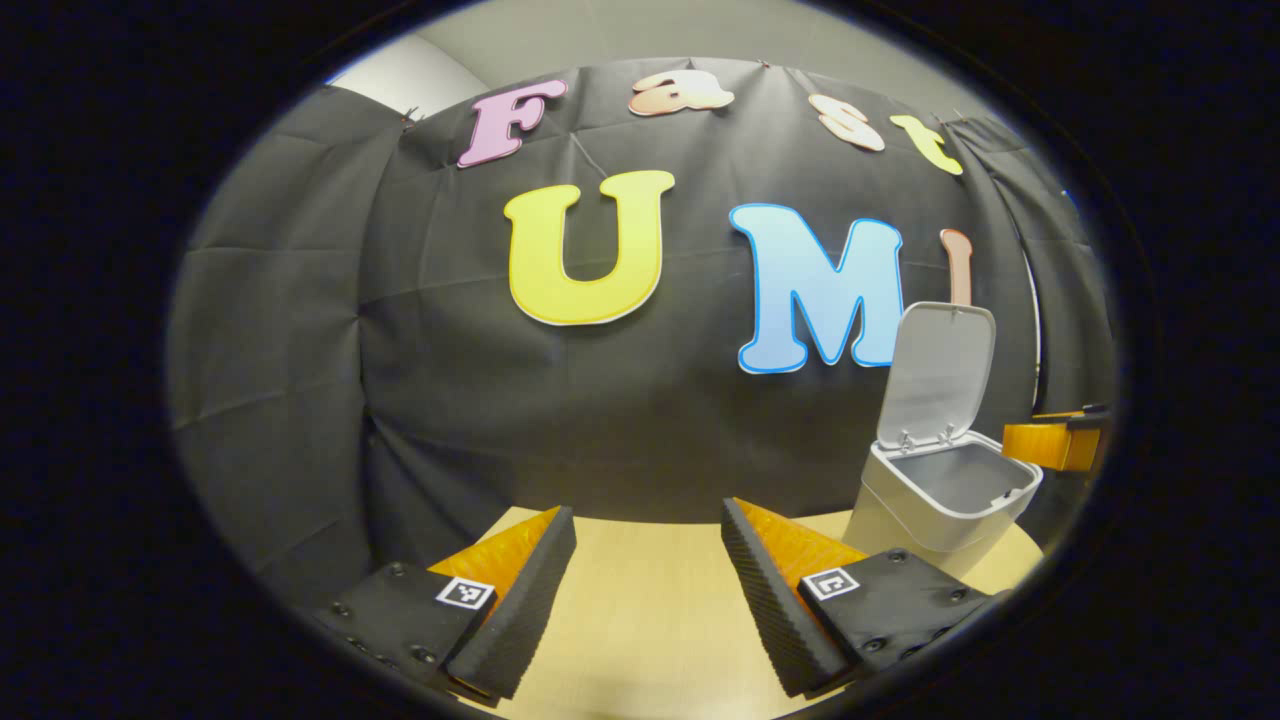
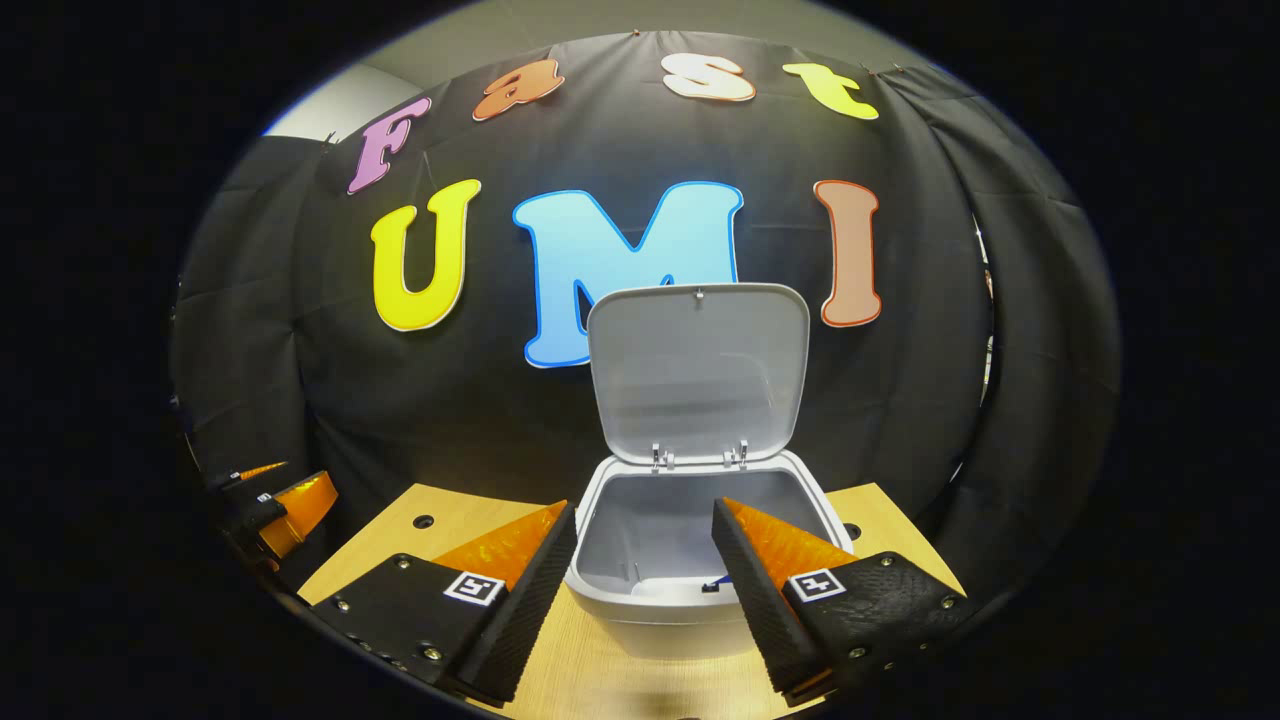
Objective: Press the lid of the desktop garbage bin to open it, pick up the crumpled paper on the desktop and throw it into the bin, then pick up the pop can on the desktop and drop it into the bin, and finally close the garbage bin lid.
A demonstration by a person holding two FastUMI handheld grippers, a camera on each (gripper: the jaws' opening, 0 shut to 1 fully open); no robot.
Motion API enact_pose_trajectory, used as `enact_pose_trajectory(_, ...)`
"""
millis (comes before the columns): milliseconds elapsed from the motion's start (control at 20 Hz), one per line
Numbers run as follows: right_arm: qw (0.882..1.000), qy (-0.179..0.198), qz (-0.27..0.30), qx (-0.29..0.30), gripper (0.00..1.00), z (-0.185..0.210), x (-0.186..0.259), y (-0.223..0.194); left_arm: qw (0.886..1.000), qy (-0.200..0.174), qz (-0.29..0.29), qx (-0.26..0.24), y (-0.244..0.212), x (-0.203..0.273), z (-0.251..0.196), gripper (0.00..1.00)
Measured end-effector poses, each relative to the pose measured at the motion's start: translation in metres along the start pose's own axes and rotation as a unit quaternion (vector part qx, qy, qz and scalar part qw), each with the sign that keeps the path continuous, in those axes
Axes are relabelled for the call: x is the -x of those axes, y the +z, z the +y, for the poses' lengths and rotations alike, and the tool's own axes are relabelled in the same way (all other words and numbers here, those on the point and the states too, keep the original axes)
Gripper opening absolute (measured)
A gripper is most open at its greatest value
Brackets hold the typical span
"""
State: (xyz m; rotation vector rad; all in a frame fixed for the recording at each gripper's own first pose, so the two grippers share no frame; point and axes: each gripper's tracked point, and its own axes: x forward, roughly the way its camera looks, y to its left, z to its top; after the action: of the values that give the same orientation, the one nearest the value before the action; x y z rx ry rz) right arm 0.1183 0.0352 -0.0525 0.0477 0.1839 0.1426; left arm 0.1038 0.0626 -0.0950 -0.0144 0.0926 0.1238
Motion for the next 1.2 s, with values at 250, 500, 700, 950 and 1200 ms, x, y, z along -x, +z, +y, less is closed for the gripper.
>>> enact_pose_trajectory(250, 0.999, -0.003, -0.032, 0.011, 0.88, -0.003, -0.009, 0.038, 1.0, -0.003, 0.001, 0.003, 0.001, 0.001, 0.001, 1.0)
enact_pose_trajectory(500, 0.997, -0.009, -0.068, 0.02, 0.84, -0.005, -0.019, 0.079, 1.0, -0.008, 0.003, 0.002, 0.001, 0.001, -0.001, 1.0)
enact_pose_trajectory(700, 0.995, -0.023, -0.088, 0.029, 0.87, -0.012, -0.029, 0.105, 1.0, -0.01, 0.003, 0.0, 0.003, 0.002, 0.0, 1.0)
enact_pose_trajectory(950, 0.993, -0.037, -0.106, 0.032, 0.87, -0.024, -0.048, 0.138, 1.0, -0.007, 0.005, 0.0, 0.002, 0.001, 0.001, 1.0)
enact_pose_trajectory(1200, 0.99, -0.049, -0.121, 0.048, 0.87, -0.033, -0.067, 0.158, 1.0, -0.001, 0.011, 0.004, -0.002, 0.0, 0.006, 1.0)
